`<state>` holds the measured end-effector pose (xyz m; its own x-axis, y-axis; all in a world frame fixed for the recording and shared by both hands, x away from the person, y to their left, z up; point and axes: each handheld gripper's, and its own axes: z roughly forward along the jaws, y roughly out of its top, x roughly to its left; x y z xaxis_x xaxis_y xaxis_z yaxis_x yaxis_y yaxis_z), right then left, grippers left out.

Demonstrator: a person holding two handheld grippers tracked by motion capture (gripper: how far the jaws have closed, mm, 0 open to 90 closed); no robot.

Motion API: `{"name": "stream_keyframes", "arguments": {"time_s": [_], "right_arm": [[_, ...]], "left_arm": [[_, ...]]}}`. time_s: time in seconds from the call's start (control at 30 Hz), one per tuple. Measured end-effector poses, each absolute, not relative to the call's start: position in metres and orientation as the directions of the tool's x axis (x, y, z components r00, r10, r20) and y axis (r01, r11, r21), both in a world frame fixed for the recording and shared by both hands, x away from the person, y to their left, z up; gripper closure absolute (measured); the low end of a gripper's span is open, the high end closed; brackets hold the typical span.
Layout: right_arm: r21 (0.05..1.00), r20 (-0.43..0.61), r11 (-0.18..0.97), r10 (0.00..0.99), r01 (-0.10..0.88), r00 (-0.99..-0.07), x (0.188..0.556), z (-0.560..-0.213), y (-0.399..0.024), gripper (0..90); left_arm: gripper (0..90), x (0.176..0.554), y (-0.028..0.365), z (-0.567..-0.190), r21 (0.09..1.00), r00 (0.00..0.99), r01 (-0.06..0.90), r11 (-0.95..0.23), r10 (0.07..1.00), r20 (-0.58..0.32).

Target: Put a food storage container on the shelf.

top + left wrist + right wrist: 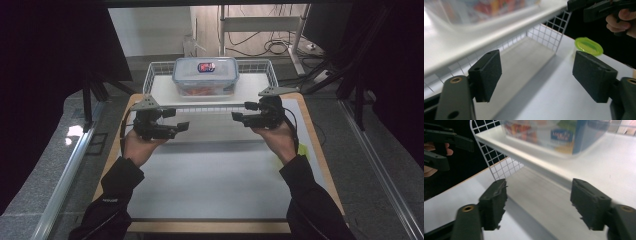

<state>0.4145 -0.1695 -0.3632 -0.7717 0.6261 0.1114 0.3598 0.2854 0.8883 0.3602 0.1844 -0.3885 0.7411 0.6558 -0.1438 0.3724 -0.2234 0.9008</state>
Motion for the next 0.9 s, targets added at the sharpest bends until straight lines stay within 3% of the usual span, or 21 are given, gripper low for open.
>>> {"name": "stream_keyframes", "arguments": {"time_s": [0.37,0.9], "right_arm": [[0.883,0.121,0.295,0.608,0.365,-0.785,0.389,-0.393,-0.181,11.4],[0.849,0.082,0.372,0.608,0.375,-0.789,0.356,-0.432,-0.191,5.7]], "left_arm": [[13.7,0.335,0.178,-0.418,0.898,0.738,0.377,-0.226,0.659,-0.144],[3.9,0.297,0.182,-0.475,0.873,0.683,0.405,-0.273,0.725,-0.09]]}}
